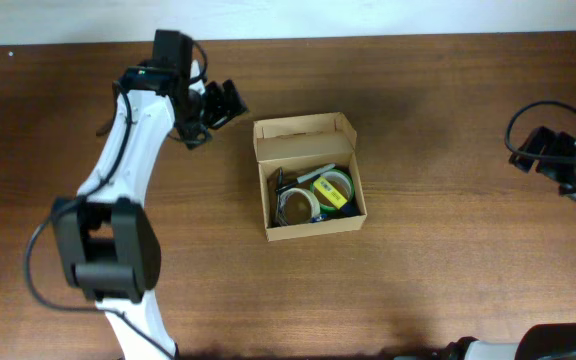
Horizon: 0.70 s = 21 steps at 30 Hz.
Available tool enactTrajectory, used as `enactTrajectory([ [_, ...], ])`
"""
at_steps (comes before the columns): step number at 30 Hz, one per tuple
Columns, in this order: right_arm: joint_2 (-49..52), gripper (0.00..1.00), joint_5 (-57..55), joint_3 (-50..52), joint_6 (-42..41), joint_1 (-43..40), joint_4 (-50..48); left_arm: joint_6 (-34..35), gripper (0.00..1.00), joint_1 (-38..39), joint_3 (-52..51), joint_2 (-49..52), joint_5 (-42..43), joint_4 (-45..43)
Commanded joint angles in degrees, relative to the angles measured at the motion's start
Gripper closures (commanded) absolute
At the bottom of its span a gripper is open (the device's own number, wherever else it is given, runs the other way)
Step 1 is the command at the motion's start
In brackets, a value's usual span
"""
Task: Pack container
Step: 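Release the Sharpie and withdraw the left gripper from the box, then bring both grippers toward the box lid, opening them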
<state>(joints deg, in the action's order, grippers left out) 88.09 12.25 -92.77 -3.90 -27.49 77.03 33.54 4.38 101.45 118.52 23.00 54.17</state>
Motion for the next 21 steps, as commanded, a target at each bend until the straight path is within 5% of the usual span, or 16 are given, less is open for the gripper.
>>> enactTrajectory([
  [1, 1.51, 0.01, 2.08, -0.02, 2.27, 2.69, -1.92, 1.57, 0.08, -2.14, -0.52, 2.36, 8.79, 0.09],
  [21, 25.77, 0.01, 26.97, -0.17, 14.69, 12.31, -5.86, 2.64, 0.07, -2.67, -0.50, 2.47, 14.95, -5.27],
])
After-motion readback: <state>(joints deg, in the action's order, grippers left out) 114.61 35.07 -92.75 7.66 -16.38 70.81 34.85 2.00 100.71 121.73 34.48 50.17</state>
